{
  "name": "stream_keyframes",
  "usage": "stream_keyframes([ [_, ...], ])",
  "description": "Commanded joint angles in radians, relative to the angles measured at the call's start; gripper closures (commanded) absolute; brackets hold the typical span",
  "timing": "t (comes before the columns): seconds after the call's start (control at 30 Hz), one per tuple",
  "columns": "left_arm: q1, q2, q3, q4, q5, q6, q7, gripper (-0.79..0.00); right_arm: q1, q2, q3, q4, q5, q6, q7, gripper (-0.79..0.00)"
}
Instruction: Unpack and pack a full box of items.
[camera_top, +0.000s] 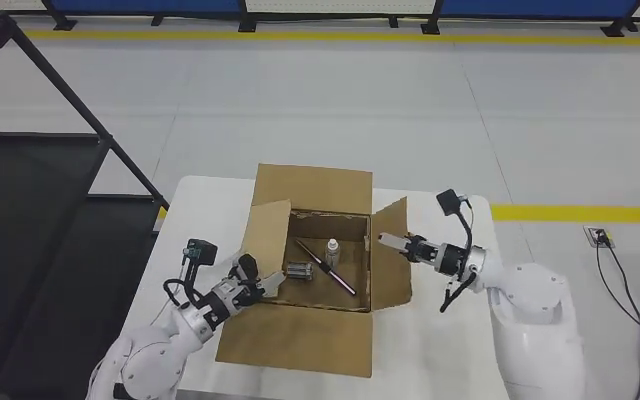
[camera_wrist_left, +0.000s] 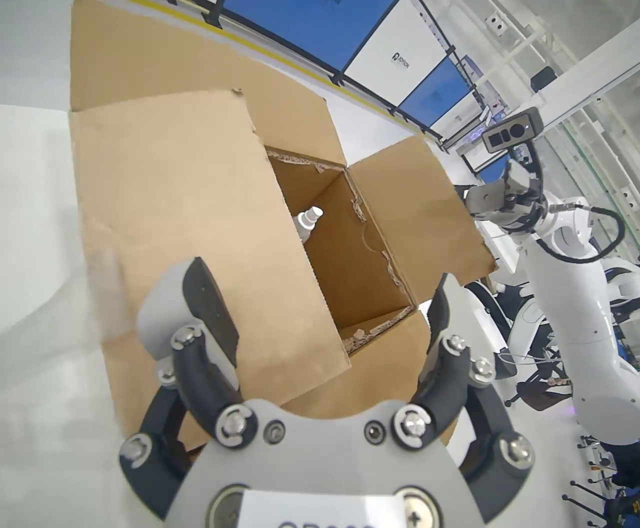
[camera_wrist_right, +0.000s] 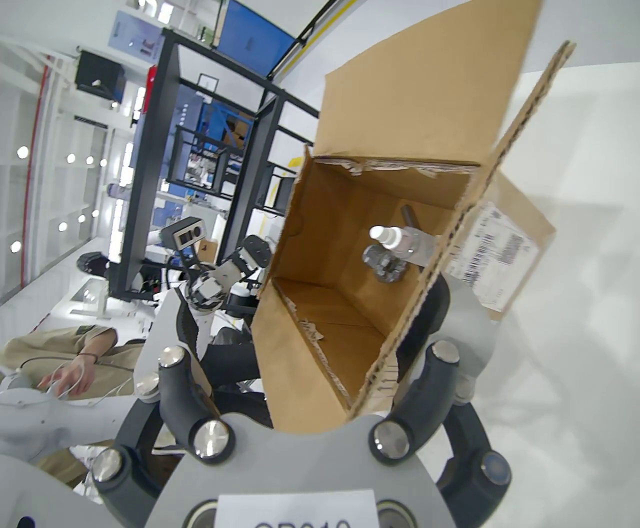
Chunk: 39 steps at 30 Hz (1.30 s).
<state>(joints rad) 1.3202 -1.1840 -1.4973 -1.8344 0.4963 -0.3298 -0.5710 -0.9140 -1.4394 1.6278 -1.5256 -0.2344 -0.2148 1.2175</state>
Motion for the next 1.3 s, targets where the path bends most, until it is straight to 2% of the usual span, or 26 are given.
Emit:
stream_keyframes([
  [0.0, -0.003, 0.0, 0.006, 0.006, -0.003, 0.004, 0.005, -0.785, 0.014, -0.002, -0.035, 0.02, 0.04, 0.015, -0.031, -0.785],
  [0.33, -0.007, 0.001, 0.023, 0.023, -0.002, 0.072, 0.041, -0.785, 0.046, -0.009, -0.198, 0.064, 0.016, 0.027, -0.187, -0.785],
  [0.67, -0.006, 0.002, 0.048, 0.029, 0.022, 0.098, 0.056, -0.785, 0.02, -0.009, -0.292, 0.072, -0.06, -0.003, -0.357, -0.785],
  [0.8, -0.006, 0.003, 0.053, 0.029, 0.031, 0.118, 0.06, -0.785, 0.017, -0.006, -0.327, 0.07, -0.108, -0.001, -0.381, -0.785],
  [1.27, -0.004, 0.007, 0.052, 0.034, 0.031, 0.136, 0.072, -0.785, 0.065, -0.004, -0.43, 0.114, -0.232, 0.111, -0.41, -0.785],
])
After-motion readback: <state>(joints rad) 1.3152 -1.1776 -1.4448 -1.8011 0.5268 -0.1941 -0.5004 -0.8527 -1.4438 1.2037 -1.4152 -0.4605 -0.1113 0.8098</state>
